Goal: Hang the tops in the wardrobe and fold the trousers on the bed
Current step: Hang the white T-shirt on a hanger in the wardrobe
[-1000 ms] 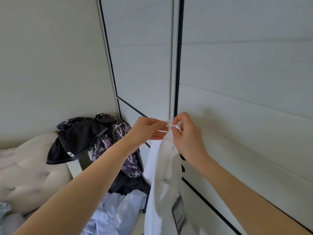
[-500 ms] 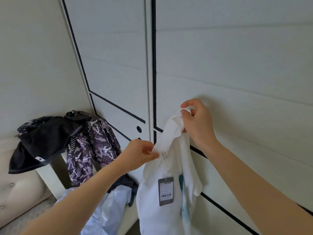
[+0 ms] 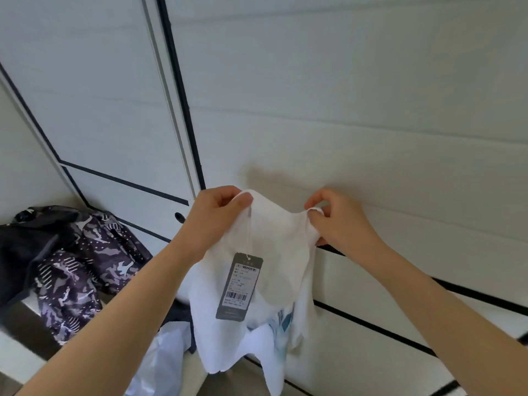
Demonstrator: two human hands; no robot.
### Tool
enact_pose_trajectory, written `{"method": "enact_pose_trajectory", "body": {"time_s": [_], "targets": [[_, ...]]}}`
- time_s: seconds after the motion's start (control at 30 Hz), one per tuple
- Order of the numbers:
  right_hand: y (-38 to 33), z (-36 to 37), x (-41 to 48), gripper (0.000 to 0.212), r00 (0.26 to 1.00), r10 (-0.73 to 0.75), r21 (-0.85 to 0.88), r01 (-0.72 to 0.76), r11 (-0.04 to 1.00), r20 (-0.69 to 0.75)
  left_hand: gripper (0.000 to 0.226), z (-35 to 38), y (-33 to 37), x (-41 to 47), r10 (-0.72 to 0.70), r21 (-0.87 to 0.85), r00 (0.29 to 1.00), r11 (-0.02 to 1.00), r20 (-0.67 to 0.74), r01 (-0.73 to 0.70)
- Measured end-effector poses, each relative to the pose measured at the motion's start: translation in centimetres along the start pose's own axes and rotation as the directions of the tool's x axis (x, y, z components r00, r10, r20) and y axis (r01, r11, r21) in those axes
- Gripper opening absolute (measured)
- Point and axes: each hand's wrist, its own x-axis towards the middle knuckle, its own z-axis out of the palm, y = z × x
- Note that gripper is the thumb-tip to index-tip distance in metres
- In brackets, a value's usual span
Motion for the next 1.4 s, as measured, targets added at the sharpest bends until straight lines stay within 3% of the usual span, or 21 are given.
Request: {"method": "enact_pose_trajectory", "body": {"time_s": [0.1, 0.2, 0.3, 0.43, 0.57, 0.67, 0.9, 1.07, 1.3, 1.4], "targets": [[1.4, -1.8, -1.2, 0.010, 1.000, 0.022, -0.173, -0.021, 0.985, 0.003, 0.029, 2.9, 1.5, 0.4, 0.028, -0.008, 0.995, 1.000, 0.094, -0.028], [2.1, -3.6, -3.1, 0.035, 0.999, -0.022, -0.270, 0.009, 0.963, -0.047, 0.028, 5.8, 2.6, 0.5, 0.068, -0.010, 0.981, 0.998, 0.179, -0.067], [2.6, -5.1, -5.0, 0.047, 0.999, -0.039, -0.264, 0.043, 0.963, 0.021, 0.031, 8.9, 3.5, 0.5, 0.109, -0.029, 0.957, 0.994, 0.267, -0.105], [5.0, -7.3, -6.6, 0.024, 0.998, -0.020, -0.255, 0.033, 0.966, 0.055, 0.038, 12.8, 5.1, 0.2, 0.155, -0.093, 0.910, 0.987, 0.384, -0.129], [7.0, -11.0, -8.3, 0.047, 0.985, -0.050, -0.153, 0.076, 0.985, 0.168, 0.026, 16.4, 7.5, -0.9, 0.180, -0.103, 0.818, 0.984, 0.547, -0.148], [8.3, -14.5, -9.8, 0.035, 0.978, -0.053, -0.099, 0.074, 0.992, 0.204, 0.025, 19.4, 9.7, -2.4, 0.189, -0.109, 0.771, 0.982, 0.608, -0.155], [12.5, -25.9, -15.5, 0.023, 0.957, -0.061, -0.038, 0.075, 0.996, 0.285, 0.029, 28.4, 14.1, -6.6, 0.168, -0.049, 0.772, 0.983, 0.613, -0.174], [14.7, -33.4, -18.4, 0.019, 0.972, -0.070, 0.026, 0.066, 0.997, 0.223, 0.029, 35.5, 17.8, -9.0, 0.198, -0.160, 0.802, 0.979, 0.563, -0.129], [16.3, -40.3, -20.3, 0.029, 0.990, -0.094, -0.288, 0.061, 0.956, -0.103, 0.028, 43.9, 22.5, -10.2, 0.278, -0.131, 0.844, 0.960, 0.458, -0.246], [16.9, -42.5, -20.5, 0.013, 0.986, -0.106, -0.414, 0.043, 0.909, -0.131, 0.030, 47.1, 24.2, -10.2, 0.308, -0.112, 0.815, 0.950, 0.490, -0.292]]}}
